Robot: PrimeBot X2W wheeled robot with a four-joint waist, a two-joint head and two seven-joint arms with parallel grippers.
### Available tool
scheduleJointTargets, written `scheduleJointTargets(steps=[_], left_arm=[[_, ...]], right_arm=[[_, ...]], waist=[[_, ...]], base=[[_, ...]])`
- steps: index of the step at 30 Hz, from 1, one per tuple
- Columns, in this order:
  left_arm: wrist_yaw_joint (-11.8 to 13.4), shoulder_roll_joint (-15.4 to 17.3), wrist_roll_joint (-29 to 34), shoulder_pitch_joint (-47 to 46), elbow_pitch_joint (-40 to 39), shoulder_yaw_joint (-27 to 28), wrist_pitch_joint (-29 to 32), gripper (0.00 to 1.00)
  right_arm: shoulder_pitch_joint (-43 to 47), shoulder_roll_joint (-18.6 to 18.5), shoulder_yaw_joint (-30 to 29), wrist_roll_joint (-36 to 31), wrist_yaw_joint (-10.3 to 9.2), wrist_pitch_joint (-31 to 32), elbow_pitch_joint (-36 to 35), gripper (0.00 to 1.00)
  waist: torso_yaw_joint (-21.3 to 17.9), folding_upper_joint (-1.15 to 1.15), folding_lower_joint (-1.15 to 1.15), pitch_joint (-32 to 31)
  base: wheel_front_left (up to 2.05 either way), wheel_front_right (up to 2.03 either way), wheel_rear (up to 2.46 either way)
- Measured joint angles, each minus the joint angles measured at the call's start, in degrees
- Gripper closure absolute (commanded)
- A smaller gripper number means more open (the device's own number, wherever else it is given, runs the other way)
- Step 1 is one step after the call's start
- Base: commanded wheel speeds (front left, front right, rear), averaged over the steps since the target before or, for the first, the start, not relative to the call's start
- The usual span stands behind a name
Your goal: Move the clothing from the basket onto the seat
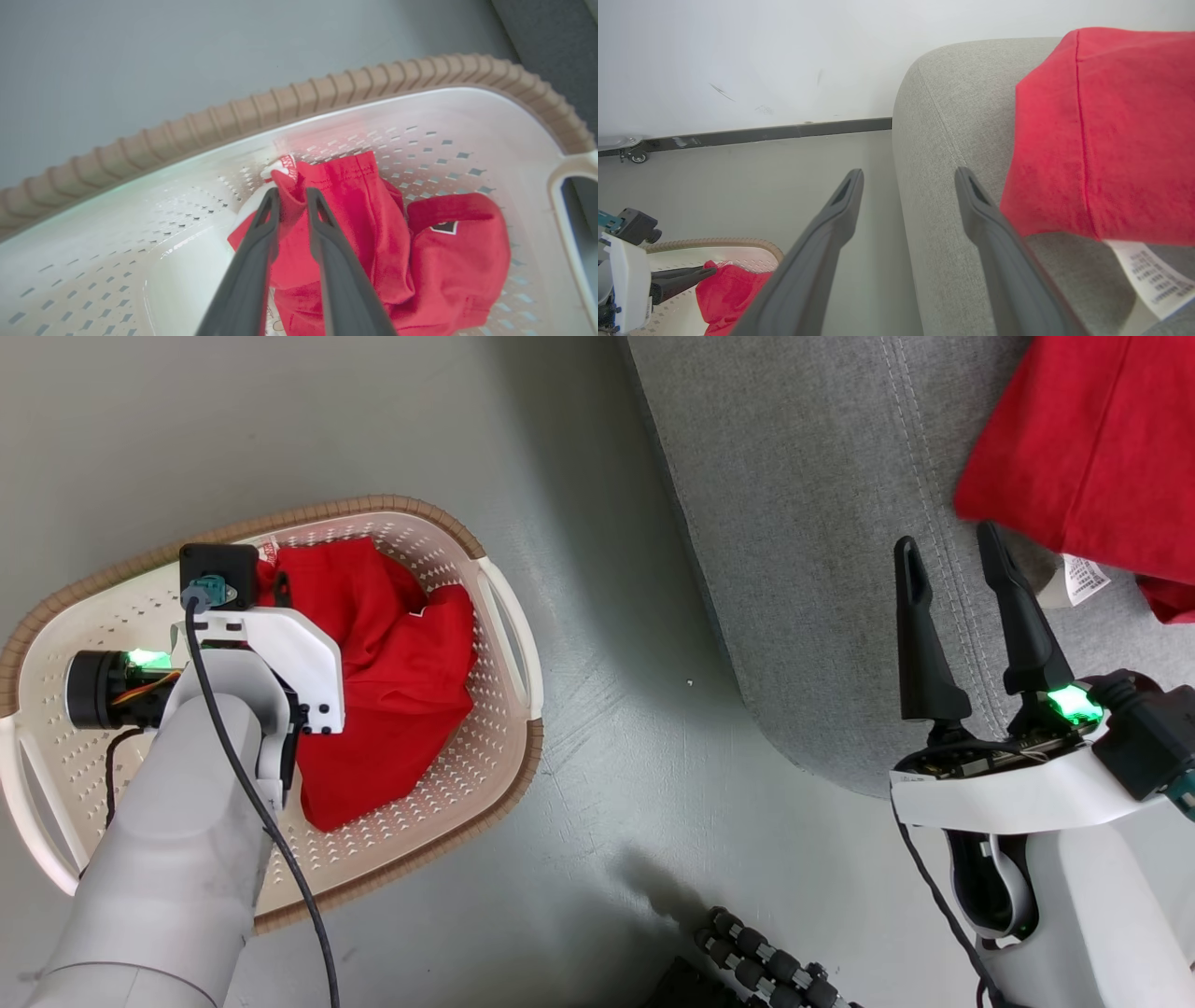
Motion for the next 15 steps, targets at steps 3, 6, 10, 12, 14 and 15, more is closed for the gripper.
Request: scheduleJointTargets(steps=[3,6,10,12,14,15], left_arm=[[-0.1,0.0,0.1,-0.2,0.2,-0.3,-0.5,1.00],[-0.5,0.2,0.8,-0.4,0.4,-0.5,-1.2,1.00],[-1.0,0.7,1.7,-0.5,0.6,-1.5,-2.5,1.00],[-1.2,0.9,2.0,-0.5,0.6,-1.8,-2.8,1.00],[-1.5,1.3,2.6,-0.5,0.6,-2.4,-3.3,1.00],[-1.7,1.6,3.1,-0.6,0.6,-2.9,-3.5,1.00]], right_arm=[[0.0,0.0,-0.2,-0.2,0.00,0.0,0.0,0.00],[0.0,0.0,-0.1,-0.3,0.00,0.0,0.0,0.00],[-1.3,0.0,0.9,-0.3,0.00,-0.1,0.0,0.00],[-1.7,0.0,1.1,-0.2,0.00,-0.1,0.1,0.00],[-2.4,0.0,1.5,-0.2,0.00,-0.1,0.1,0.00],[-2.6,0.0,1.8,-0.2,0.00,-0.1,0.2,0.00]], waist=[[0.1,0.00,0.00,0.1],[0.1,0.00,0.00,0.2],[0.2,0.00,0.00,0.3],[0.3,0.00,0.00,0.4],[0.3,0.00,0.00,0.4],[0.3,0.00,0.00,0.4]], base=[[0.00,0.00,0.00],[0.00,0.00,0.00],[0.00,0.00,0.00],[0.00,0.00,0.00],[0.00,0.00,0.00],[0.00,0.00,0.00]])
